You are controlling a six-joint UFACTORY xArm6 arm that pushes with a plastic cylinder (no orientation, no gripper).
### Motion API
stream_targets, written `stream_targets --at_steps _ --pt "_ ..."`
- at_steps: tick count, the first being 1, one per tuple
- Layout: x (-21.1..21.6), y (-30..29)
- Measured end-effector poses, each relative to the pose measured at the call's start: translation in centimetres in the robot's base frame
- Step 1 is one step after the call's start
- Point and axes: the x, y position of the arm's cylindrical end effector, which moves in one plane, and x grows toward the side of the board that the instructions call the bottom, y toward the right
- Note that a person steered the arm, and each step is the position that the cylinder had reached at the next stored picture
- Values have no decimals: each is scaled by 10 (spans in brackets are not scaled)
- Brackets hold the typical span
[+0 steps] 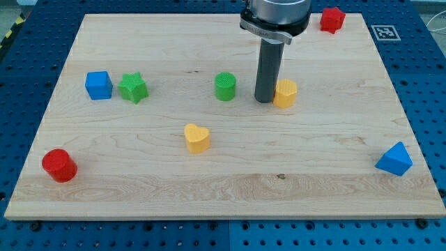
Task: Move the yellow hexagon slightly down
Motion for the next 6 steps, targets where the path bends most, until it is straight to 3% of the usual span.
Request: stream_targets --at_steps 3,4,5,6 --pt "-24 16" --pt "-59 16" --pt "-54 33" --pt "2 42"
